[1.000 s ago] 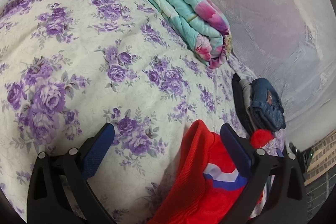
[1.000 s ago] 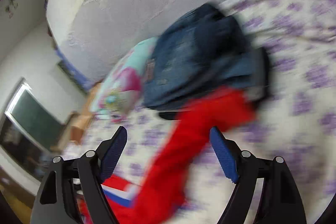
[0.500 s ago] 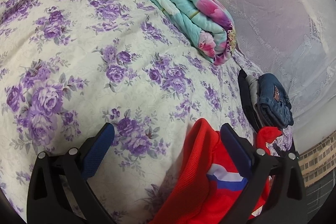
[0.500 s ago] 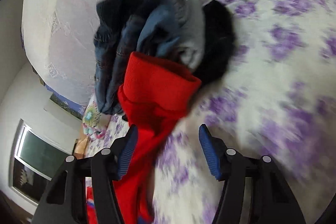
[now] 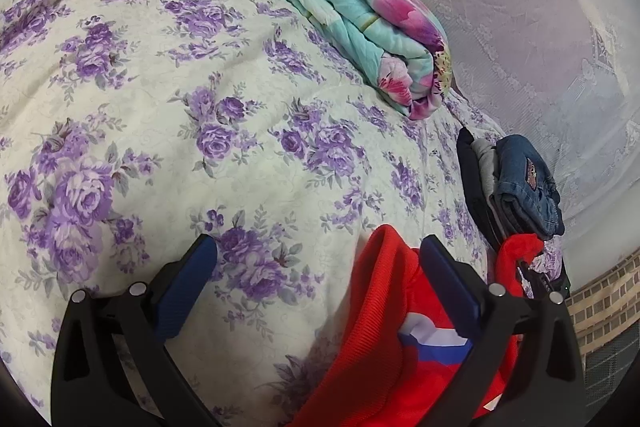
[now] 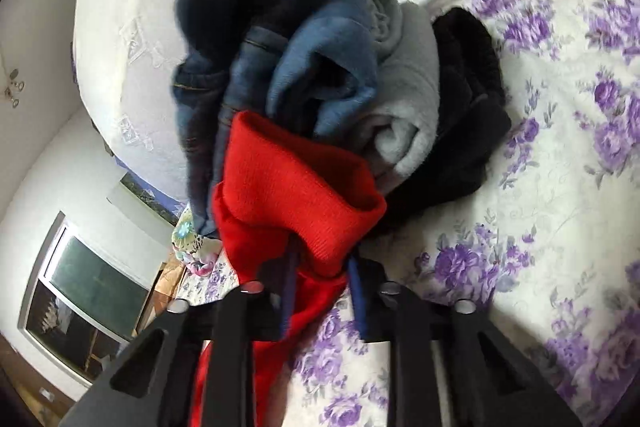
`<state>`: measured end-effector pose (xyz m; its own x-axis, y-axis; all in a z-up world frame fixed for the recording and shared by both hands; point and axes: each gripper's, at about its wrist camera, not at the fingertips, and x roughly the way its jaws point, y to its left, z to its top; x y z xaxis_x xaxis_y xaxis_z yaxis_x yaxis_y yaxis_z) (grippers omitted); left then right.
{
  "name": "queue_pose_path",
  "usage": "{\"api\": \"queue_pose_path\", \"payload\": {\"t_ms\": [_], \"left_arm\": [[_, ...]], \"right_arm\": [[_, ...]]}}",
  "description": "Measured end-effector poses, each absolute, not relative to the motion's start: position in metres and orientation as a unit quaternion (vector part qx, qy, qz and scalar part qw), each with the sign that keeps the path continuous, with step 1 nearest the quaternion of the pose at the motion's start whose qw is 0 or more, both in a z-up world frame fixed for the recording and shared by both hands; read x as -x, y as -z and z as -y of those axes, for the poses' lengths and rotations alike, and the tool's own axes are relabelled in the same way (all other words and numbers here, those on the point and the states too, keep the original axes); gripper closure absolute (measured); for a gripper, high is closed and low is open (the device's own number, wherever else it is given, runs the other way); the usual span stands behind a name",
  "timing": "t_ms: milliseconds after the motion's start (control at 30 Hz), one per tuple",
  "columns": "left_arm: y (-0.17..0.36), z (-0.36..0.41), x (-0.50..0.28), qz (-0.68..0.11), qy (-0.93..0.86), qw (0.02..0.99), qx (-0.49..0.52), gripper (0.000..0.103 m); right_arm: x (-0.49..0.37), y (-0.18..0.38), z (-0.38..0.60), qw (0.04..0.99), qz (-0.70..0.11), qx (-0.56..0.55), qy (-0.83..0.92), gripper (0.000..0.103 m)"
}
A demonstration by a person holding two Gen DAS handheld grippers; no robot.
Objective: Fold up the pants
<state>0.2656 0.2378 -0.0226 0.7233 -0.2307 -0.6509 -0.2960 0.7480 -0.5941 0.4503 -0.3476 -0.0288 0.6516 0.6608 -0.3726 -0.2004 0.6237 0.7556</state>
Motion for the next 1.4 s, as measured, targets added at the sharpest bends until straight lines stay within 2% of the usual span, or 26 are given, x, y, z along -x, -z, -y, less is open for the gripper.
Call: {"api": "queue_pose_path", "payload": {"t_ms": [200,400,500,600,667,733,767,800,833,1033,1267,1400], "left_arm": [[0.023,-0.24,-0.265,-0.366,-0.014,0.857,0.363,0.005],[0.023,-0.24,-0.261,-0.366,-0.015,0.857,0.363,0.005],[0.022,-0.238,-0.261,-0.368,-0.017,0.859,0.357,0.005],[0.023,-0.238,-0.26,-0.367,-0.015,0.859,0.357,0.005],[0.023,-0.238,-0.259,-0.366,-0.013,0.859,0.358,0.005],[0.023,-0.238,-0.259,-0.367,-0.013,0.859,0.358,0.005],[0.023,-0.237,-0.261,-0.371,-0.013,0.858,0.355,0.005],[0.022,-0.236,-0.261,-0.373,-0.012,0.858,0.352,0.005],[0.019,-0.234,-0.264,-0.38,-0.006,0.858,0.345,0.005],[-0.001,-0.201,-0.288,-0.42,0.053,0.873,0.242,0.005],[0.008,-0.151,-0.319,-0.477,0.098,0.866,0.114,0.005],[0.011,-0.156,-0.319,-0.472,0.117,0.866,0.118,0.005]], "right_arm": [[-0.399,-0.018,0.366,0.857,-0.33,-0.319,-0.236,0.088],[-0.28,-0.091,0.462,0.888,-0.331,-0.283,-0.15,0.088],[-0.234,-0.08,0.524,0.881,-0.352,-0.304,-0.079,0.089],[-0.207,-0.036,0.565,0.849,-0.413,-0.327,-0.044,0.088],[-0.192,-0.002,0.579,0.827,-0.441,-0.349,-0.023,0.083],[-0.179,0.012,0.579,0.821,-0.425,-0.381,-0.026,0.066],[-0.179,0.01,0.576,0.826,-0.417,-0.377,-0.026,0.061],[-0.179,0.006,0.574,0.835,-0.412,-0.364,-0.026,0.05],[-0.176,0.002,0.574,0.842,-0.408,-0.351,-0.024,0.046],[-0.173,-0.033,0.596,0.878,-0.355,-0.321,0.01,0.046],[-0.22,-0.006,0.591,0.869,-0.36,-0.338,-0.039,0.044],[-0.229,0.014,0.579,0.87,-0.356,-0.336,-0.05,0.049]]}}
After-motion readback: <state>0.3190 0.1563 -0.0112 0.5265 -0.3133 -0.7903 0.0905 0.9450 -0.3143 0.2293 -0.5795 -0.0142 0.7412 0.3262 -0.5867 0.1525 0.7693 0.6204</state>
